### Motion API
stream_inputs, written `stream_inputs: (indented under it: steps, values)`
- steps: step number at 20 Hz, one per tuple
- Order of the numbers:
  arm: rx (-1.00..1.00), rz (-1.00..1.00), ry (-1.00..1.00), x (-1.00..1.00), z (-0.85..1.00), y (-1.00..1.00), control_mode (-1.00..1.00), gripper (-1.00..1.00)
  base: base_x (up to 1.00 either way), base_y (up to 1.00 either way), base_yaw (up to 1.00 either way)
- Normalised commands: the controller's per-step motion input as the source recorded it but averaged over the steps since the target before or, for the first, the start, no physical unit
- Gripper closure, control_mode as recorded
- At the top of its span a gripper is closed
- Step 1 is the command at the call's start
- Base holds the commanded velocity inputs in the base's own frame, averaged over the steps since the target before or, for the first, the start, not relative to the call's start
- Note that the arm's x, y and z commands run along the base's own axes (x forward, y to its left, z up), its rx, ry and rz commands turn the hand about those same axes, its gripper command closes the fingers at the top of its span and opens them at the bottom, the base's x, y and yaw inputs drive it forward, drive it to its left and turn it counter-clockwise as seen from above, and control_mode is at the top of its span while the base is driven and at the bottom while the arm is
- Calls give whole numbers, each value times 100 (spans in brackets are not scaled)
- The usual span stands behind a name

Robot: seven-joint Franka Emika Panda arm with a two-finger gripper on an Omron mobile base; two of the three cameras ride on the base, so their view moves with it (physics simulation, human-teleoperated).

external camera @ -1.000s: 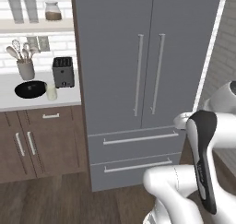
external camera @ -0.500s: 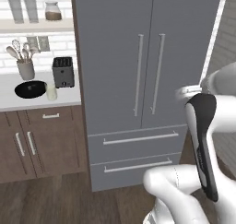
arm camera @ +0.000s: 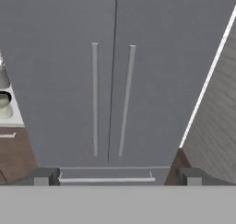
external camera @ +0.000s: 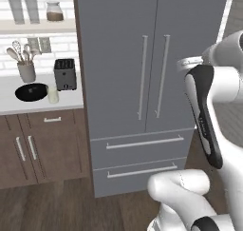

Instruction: Grab a lemon wedge from the fridge and one ice cube from the ice bowl, and put them in the glass of lemonade.

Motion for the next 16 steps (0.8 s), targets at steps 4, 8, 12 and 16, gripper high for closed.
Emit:
stream_inputs:
  steps: [4, 8, 12, 16]
  values:
    - [16, -6, 19, 100, 0, -49, -100, -100, 0, 0, 0]
    - [6, 0, 19, 100, -32, -33, -100, -100, 0, 0, 0]
    - [0, 0, 10, 100, -68, -1, -100, -100, 0, 0, 0]
    - [2, 0, 0, 100, -77, 0, -100, -100, 0, 0, 0]
